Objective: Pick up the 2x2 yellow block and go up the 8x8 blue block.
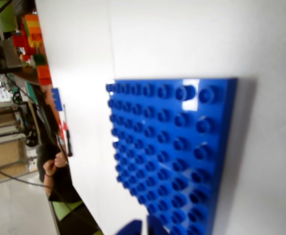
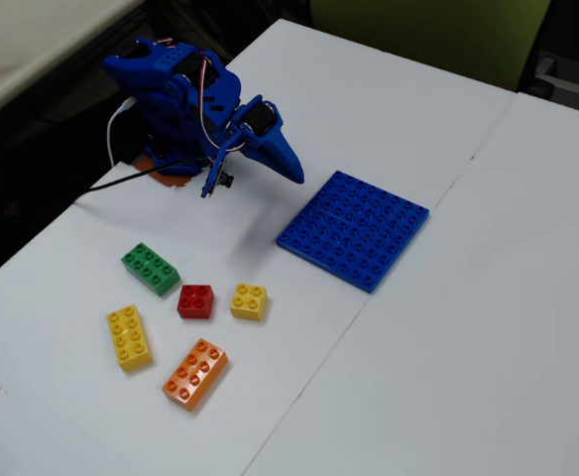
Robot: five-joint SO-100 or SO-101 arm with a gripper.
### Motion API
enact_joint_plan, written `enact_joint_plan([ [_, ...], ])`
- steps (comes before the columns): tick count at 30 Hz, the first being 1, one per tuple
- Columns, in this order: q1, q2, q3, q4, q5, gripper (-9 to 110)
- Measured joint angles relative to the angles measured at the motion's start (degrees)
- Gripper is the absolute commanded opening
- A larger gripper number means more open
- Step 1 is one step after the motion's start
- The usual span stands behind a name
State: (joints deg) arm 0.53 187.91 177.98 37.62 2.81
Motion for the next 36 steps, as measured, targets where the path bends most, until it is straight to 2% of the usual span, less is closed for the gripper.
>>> enact_joint_plan([
  [29, 0.0, -0.1, 0.0, -1.5, 0.0, 0],
  [36, 0.8, -10.2, -5.5, -5.0, -1.5, 0],
])
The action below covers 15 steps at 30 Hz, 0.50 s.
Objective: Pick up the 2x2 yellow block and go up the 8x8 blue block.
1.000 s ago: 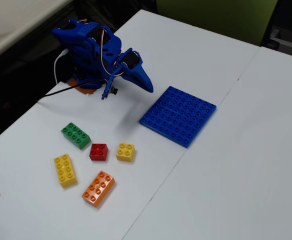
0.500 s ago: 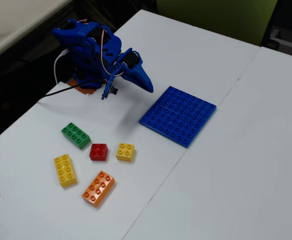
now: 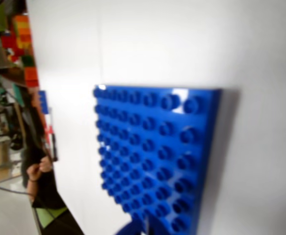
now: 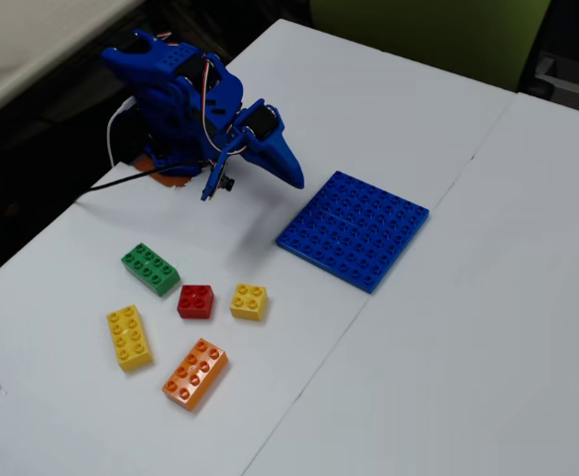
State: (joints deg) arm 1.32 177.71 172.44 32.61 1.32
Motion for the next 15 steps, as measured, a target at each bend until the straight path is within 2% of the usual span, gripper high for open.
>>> enact_joint_plan([
  [9, 1.7, -24.9, -28.3, 1.8, -0.5, 0],
  [15, 3.4, -42.4, -49.3, 4.8, -9.1, 0],
])
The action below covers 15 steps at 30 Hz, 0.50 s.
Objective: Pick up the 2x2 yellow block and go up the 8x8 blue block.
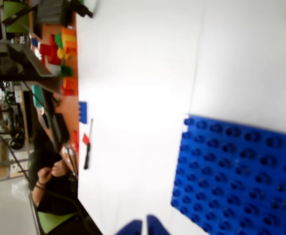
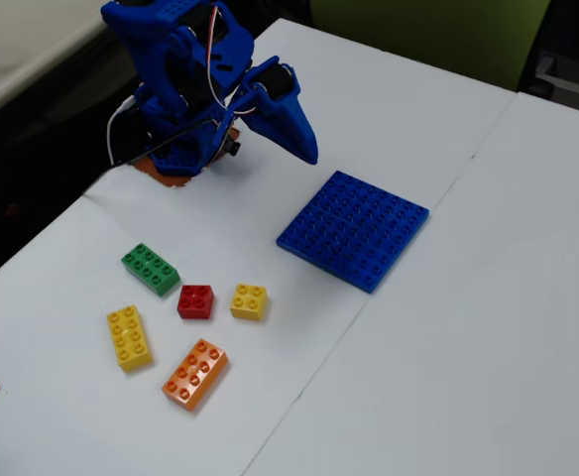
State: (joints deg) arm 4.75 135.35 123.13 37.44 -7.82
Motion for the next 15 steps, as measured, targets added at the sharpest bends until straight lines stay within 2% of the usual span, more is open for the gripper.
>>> enact_joint_plan([
  [7, 0.1, -17.9, -19.3, 9.7, -15.9, 0],
  [15, -0.8, -23.6, -22.7, 15.9, -46.5, 0],
])
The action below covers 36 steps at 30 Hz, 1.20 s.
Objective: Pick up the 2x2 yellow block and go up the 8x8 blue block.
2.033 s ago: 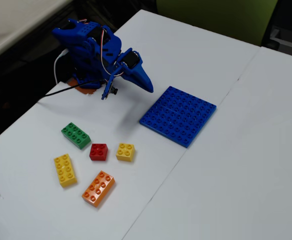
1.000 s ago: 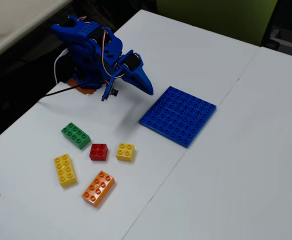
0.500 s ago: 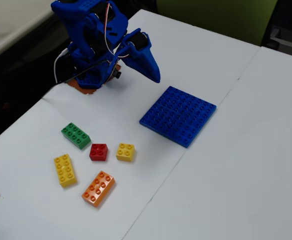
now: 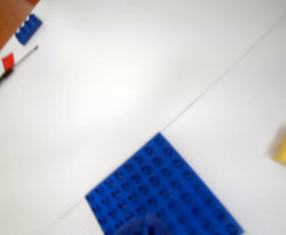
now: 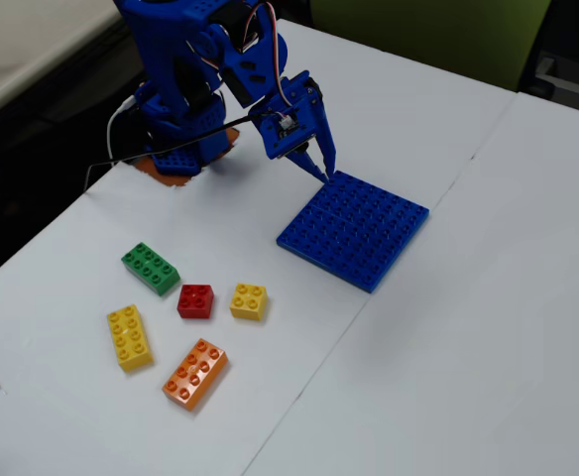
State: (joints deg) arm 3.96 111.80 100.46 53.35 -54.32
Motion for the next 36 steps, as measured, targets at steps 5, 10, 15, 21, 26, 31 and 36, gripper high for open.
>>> enact_joint_plan([
  [5, 3.1, -0.3, 0.0, 5.3, -22.2, 1],
  [10, 7.2, -1.5, -0.4, 10.9, -45.0, 1],
  [15, 13.7, -3.6, -0.4, 12.3, -64.9, 1],
  [21, 17.9, -7.5, -0.4, 9.7, -78.9, 1],
  [26, 19.9, -16.0, -8.9, 13.9, -85.7, 1],
  [31, 22.2, -32.2, -38.5, 30.1, -88.2, 1],
  [36, 21.8, -37.6, -41.6, 28.8, -88.2, 1],
])
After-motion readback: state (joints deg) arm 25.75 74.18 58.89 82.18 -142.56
